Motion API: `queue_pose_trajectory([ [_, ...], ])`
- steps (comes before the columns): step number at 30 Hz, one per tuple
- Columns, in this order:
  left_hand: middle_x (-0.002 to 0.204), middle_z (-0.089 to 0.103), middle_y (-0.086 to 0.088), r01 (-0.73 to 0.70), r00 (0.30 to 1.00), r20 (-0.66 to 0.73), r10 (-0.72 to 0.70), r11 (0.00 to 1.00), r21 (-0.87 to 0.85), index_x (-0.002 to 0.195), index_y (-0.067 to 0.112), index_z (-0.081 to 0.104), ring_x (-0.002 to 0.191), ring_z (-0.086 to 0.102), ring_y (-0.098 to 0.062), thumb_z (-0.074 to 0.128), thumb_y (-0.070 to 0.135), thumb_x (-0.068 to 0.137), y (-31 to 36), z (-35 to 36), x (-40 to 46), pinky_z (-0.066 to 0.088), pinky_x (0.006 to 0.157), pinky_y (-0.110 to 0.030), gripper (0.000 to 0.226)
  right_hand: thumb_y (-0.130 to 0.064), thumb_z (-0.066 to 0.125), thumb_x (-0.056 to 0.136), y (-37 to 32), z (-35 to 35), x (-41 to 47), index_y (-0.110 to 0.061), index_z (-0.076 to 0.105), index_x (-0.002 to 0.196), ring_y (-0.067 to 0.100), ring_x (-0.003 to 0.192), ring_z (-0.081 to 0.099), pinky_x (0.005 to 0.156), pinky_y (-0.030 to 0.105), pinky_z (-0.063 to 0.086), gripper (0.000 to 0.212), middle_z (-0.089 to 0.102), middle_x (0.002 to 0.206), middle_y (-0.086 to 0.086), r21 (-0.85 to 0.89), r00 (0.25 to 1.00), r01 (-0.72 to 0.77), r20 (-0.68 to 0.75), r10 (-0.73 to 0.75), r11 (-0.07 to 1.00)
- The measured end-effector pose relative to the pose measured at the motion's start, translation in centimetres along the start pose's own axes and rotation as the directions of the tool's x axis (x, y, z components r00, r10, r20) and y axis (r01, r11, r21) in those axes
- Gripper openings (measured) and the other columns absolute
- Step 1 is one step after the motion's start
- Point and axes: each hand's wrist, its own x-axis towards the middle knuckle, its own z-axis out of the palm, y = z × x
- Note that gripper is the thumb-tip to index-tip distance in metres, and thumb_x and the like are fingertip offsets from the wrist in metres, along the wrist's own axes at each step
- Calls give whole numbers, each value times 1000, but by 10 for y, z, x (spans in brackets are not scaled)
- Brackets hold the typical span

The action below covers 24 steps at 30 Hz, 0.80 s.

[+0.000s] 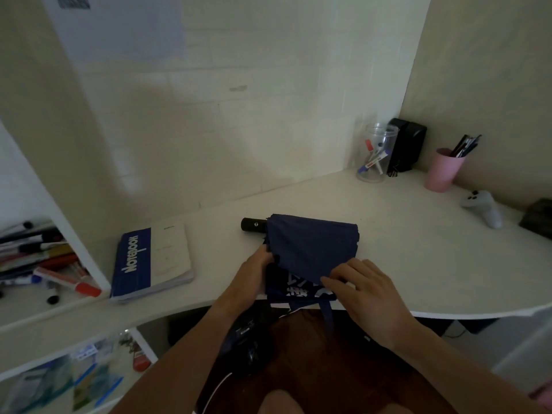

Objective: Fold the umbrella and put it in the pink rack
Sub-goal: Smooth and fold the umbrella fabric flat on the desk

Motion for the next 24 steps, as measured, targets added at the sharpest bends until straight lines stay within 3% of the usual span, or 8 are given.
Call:
queue_pose_trajectory([
  [2, 104, 68, 14, 48, 999, 0, -48, 989, -140, 114, 28, 64, 97, 63, 0, 30, 39, 108, 5, -3, 6, 47, 67, -4, 36, -2, 77, 73, 0, 3, -4, -16, 74, 102, 22, 80, 61, 68, 32, 48, 33, 68, 92, 2, 16, 999, 29, 41, -30, 999],
  [4, 110, 72, 7, 71, 997, -6, -72, 991, -114, 118, 26, 64, 99, 66, -4, 43, 48, 103, 9, -2, 8, 53, 73, -10, 34, -10, 67, 79, 2, 5, -6, -18, 74, 101, 21, 80, 59, 68, 31, 48, 24, 66, 92, 0, 39, 994, 68, 87, -71, 997],
  [7, 118, 71, -11, 21, 993, -117, -13, 997, 72, 130, 32, 47, 103, 69, -18, 74, 29, 89, -5, -3, 8, 58, 92, -41, 49, -17, 64, 83, 4, 3, -5, -21, 74, 98, 19, 82, 59, 68, 30, 48, 19, 65, 92, -2, 86, 985, 65, 154, -78, 994],
  [10, 102, 74, -13, -109, 988, -95, 123, 984, 144, 140, 44, 25, 92, 73, -29, 68, 11, 92, -13, -6, 5, 61, 82, -50, 72, -19, 73, 83, 6, 1, -5, -23, 72, 105, 16, 87, 58, 69, 28, 51, 22, 62, 101, -3, 182, 984, -59, 176, 27, 982],
  [13, 125, 68, -3, -213, 977, 36, 212, 937, 278, 142, 44, 38, 110, 69, -22, 60, 9, 97, -14, -10, 9, 58, 91, -34, 60, -31, 66, 87, 8, 1, -6, -22, 63, 126, 15, 102, 59, 80, 28, 55, 41, 60, 122, -2, 227, 958, -215, 239, 160, 950],
  [16, 127, 66, -4, -264, 962, 87, 260, 797, 544, 143, 33, 50, 109, 64, -19, 57, 14, 100, -17, -14, 12, 42, 82, -2, 48, -28, 69, 86, 8, 1, -6, -22, 70, 116, 15, 93, 60, 73, 30, 56, 31, 65, 107, -6, 241, 951, -213, 274, 144, 947],
  [22, 137, 53, -8, -285, 958, 183, 220, 689, 667, 151, 26, 41, 127, 49, -20, 57, 23, 101, -19, -20, 14, 30, 101, -15, 52, -45, 65, 85, 14, -7, 7, -33, 75, 90, 5, 84, 56, 74, 26, 49, 16, 63, 94, -17, 323, 919, -283, 362, 158, 903],
  [24, 135, 52, -10, -297, 955, 199, 221, 666, 684, 151, 26, 40, 127, 48, -22, 57, 23, 101, -18, -19, 15, 29, 103, -17, 54, -46, 62, 90, 14, -8, 25, -31, 74, 90, 6, 93, 58, 82, 26, 49, 19, 65, 101, -18, 414, 930, -358, 243, 277, 837],
])
